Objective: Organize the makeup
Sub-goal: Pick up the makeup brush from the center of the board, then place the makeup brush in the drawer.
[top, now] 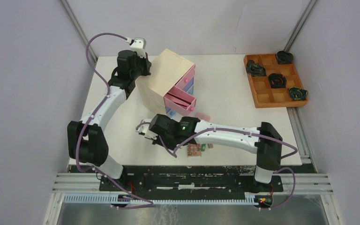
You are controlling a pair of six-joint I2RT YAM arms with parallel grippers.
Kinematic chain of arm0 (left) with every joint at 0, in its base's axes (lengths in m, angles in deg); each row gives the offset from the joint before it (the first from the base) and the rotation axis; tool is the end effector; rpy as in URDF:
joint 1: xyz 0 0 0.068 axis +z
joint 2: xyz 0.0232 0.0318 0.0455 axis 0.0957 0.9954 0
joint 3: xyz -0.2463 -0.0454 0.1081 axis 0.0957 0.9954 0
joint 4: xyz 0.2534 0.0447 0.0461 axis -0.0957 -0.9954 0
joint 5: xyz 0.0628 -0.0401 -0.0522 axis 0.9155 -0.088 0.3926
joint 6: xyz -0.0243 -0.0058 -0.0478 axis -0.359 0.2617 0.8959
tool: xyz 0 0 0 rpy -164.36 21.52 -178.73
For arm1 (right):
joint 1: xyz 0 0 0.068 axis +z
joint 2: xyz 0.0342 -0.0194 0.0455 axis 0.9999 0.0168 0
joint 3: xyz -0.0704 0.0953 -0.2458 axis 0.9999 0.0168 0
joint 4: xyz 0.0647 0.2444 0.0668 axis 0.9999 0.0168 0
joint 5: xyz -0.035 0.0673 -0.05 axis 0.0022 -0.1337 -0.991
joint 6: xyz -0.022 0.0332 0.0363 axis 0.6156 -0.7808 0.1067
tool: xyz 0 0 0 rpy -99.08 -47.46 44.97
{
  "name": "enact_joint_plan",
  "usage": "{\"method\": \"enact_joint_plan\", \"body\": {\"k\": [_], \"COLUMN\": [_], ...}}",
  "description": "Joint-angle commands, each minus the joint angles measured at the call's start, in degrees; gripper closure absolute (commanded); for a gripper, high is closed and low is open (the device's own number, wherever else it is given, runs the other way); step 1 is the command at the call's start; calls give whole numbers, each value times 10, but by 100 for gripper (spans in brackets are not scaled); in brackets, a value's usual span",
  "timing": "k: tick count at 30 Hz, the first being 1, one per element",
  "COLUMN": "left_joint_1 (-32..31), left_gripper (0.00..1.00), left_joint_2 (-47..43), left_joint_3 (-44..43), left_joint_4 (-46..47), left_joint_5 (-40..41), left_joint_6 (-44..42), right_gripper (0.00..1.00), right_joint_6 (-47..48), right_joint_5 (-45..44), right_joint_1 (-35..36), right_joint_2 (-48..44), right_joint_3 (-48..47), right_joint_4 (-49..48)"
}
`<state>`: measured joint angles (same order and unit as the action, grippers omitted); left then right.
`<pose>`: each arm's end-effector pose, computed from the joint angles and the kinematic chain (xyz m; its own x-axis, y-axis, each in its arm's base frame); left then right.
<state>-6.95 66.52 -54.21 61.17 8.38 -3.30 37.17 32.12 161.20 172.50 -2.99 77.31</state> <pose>0.3700 -0.0847 0.3358 -0.3176 0.0139 -0.9481 0.2736 0.9587 -0.0776 0.1227 0.3713 0.2545 -0.2689 -0.8149 -0.5135 -0.9332 0.3523 -0.0704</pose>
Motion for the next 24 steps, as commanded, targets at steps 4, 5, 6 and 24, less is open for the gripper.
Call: {"method": "enact_joint_plan", "body": {"k": [4, 5, 6, 24], "left_joint_1": [12, 11, 12, 15], "left_gripper": [97, 97, 97, 97], "left_joint_2": [34, 34, 33, 32], "left_joint_3": [35, 36, 36, 38], "left_joint_4": [-154, -153, -152, -147], "left_joint_5": [10, 9, 9, -1], "left_joint_6": [6, 7, 8, 9], "right_gripper": [99, 99, 99, 99], "right_joint_6": [67, 74, 81, 172], "right_joint_5": [-115, -129, -141, -132], "right_joint_1": [-6, -10, -16, -146], "right_joint_2": [-71, -70, -70, -8], "right_joint_3": [-187, -209, -227, -358], "right_joint_4": [150, 163, 170, 311]}}
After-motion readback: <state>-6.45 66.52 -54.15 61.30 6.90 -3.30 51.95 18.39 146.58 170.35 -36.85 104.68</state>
